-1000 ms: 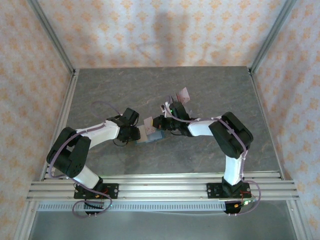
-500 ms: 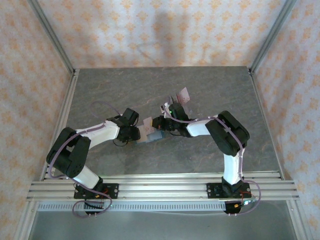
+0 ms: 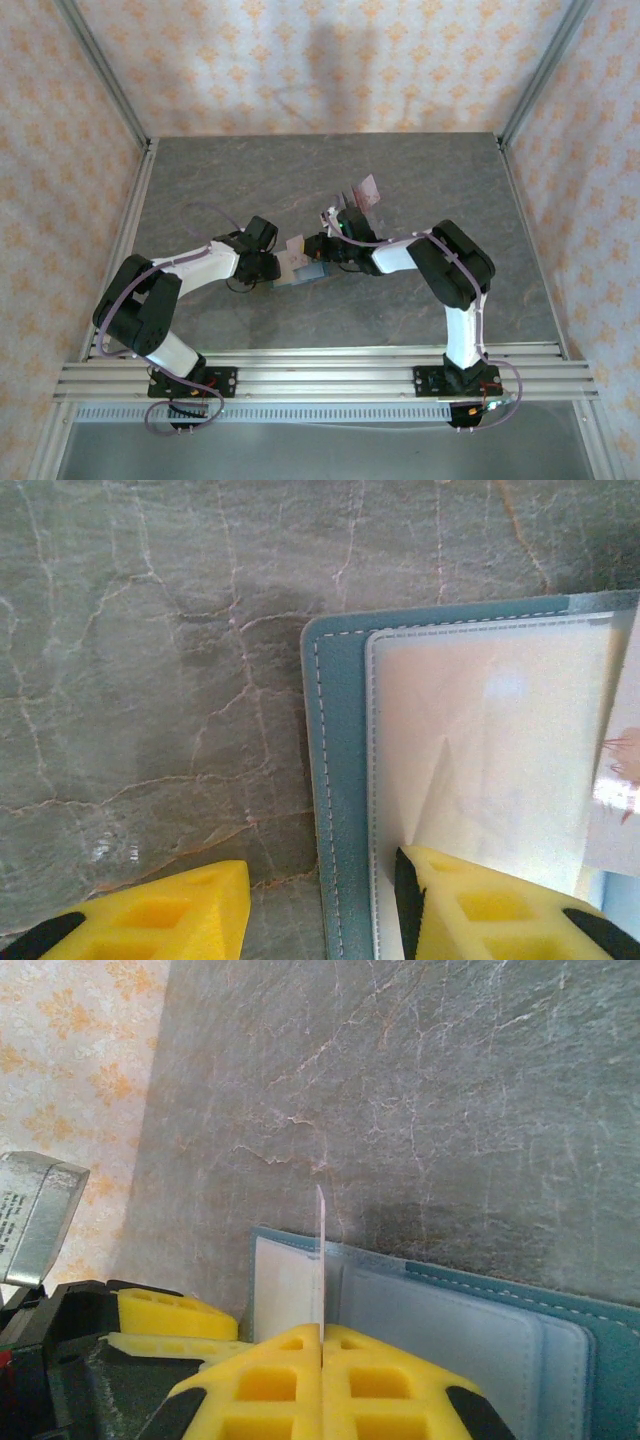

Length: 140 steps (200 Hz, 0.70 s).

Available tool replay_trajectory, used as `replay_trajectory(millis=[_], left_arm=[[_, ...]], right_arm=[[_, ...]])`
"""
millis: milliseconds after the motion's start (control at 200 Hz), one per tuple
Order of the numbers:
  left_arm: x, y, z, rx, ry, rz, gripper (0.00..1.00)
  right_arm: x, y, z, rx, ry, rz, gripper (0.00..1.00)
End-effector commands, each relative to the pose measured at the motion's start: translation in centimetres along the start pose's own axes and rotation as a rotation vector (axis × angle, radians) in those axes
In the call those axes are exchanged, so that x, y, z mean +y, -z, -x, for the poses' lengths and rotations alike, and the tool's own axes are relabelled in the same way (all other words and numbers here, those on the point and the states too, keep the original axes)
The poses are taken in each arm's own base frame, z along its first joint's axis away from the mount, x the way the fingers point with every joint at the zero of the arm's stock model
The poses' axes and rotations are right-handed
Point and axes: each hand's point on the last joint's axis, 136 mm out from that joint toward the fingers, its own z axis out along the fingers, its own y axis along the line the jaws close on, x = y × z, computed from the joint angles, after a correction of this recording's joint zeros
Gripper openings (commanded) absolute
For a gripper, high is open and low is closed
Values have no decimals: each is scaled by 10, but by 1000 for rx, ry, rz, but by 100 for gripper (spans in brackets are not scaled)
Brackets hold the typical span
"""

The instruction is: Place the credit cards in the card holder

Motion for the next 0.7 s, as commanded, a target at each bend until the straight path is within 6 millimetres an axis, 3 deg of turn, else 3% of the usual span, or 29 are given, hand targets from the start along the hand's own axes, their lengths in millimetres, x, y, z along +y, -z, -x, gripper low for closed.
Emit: replay_trajectory(millis=[0,696], left_arm=[[20,-17,-22,85,21,67,44],[21,-21,-25,97,23,71,43]], right_arm=[[6,-4,2,-12,10,39,0],[-2,-2,-24,10,-26,33,0]])
